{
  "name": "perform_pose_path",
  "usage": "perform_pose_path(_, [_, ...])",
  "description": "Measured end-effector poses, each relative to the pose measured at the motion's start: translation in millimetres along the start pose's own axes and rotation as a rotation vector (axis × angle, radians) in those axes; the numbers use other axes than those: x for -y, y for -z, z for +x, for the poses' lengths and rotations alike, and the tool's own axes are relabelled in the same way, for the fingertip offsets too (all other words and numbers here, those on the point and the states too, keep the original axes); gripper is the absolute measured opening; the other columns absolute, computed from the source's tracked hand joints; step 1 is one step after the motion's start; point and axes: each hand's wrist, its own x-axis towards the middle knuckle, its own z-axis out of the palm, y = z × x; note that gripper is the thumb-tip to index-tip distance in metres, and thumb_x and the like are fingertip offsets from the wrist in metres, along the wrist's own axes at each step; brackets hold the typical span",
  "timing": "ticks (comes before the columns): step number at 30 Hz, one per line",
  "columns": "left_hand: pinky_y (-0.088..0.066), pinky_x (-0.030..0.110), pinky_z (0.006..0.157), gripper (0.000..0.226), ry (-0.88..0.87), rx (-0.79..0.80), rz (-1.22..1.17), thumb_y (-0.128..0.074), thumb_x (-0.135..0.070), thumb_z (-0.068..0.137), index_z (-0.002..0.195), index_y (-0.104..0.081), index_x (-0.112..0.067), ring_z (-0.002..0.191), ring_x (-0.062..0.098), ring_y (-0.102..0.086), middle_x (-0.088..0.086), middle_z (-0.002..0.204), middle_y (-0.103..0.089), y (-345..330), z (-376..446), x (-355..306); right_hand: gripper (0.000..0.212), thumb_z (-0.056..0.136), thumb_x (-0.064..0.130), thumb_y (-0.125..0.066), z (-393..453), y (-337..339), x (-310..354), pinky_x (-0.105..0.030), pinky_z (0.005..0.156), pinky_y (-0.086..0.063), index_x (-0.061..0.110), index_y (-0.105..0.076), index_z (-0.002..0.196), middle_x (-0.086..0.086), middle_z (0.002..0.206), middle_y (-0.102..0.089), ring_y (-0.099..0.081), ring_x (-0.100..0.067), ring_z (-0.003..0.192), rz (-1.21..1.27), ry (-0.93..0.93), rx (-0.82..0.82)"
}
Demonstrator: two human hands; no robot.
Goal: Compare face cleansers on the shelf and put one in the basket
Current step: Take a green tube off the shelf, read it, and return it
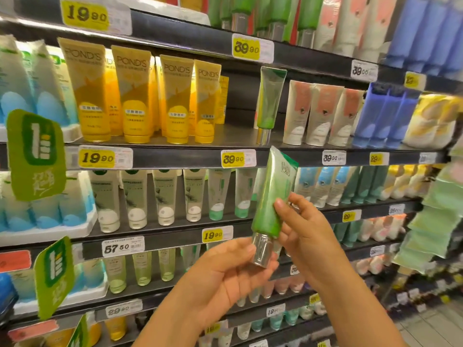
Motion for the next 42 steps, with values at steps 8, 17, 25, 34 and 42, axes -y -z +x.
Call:
perform_pose_path(8, [-0.059, 0.032, 0.068, 0.044, -0.073, -0.030, 0.186, -0.063, -0.004, 0.068, 0.111, -0.061, 0.006, 0.088, 0.034, -0.069, 0.026, 0.105, -0.067, -10.6, 52.6, -22.7, 0.051, 0.062, 0.022, -0.070, 42.2, 16.2, 29.9, -0.023, 0.066, -0.056, 0.024, -0.057, 0.111, 0.004, 0.084, -0.074, -0.071, -0.015, 0.083, -0.175, 0.077, 0.080])
perform_pose_path(17, [-0.056, 0.022, 0.071, 0.045, -0.338, -0.295, 0.653, -0.070, -0.031, 0.060, 0.103, -0.066, -0.017, 0.083, 0.005, -0.068, -0.004, 0.089, -0.074, -25.5, 96.4, -70.8, 0.061, 0.062, 0.024, -0.071, 119.0, 6.2, 46.9, -0.026, 0.068, -0.057, 0.013, -0.054, 0.119, 0.000, 0.085, -0.074, -0.071, -0.015, 0.081, -0.137, 0.153, 0.185])
perform_pose_path(25, [-0.048, 0.010, 0.055, 0.032, -0.660, -0.572, 0.857, -0.077, -0.011, 0.072, 0.095, -0.061, -0.026, 0.060, -0.004, -0.061, -0.022, 0.068, -0.067, -38.0, 134.2, -95.2, 0.060, 0.064, 0.021, -0.071, 177.0, -2.4, 55.1, -0.028, 0.064, -0.058, 0.012, -0.052, 0.120, -0.006, 0.093, -0.074, -0.072, -0.021, 0.082, -0.057, 0.163, 0.332])
perform_pose_path(34, [-0.050, 0.014, 0.062, 0.041, -0.711, -0.703, 1.109, -0.079, -0.019, 0.069, 0.092, -0.054, -0.042, 0.068, -0.010, -0.062, -0.035, 0.082, -0.062, -31.6, 151.8, -117.9, 0.043, 0.076, 0.005, -0.072, 204.3, -24.2, 52.2, -0.024, 0.059, -0.057, 0.029, -0.054, 0.106, 0.002, 0.088, -0.071, -0.071, -0.011, 0.077, -0.132, 0.338, 0.329])
perform_pose_path(42, [-0.052, 0.013, 0.062, 0.041, -0.726, -0.621, 1.140, -0.079, -0.014, 0.070, 0.098, -0.056, -0.034, 0.073, -0.003, -0.067, -0.018, 0.082, -0.070, -27.2, 169.3, -137.4, 0.031, 0.081, 0.012, -0.069, 203.2, -27.4, 57.7, -0.015, 0.062, -0.053, 0.028, -0.060, 0.106, 0.009, 0.094, -0.066, -0.067, -0.002, 0.080, -0.304, 0.495, 0.155])
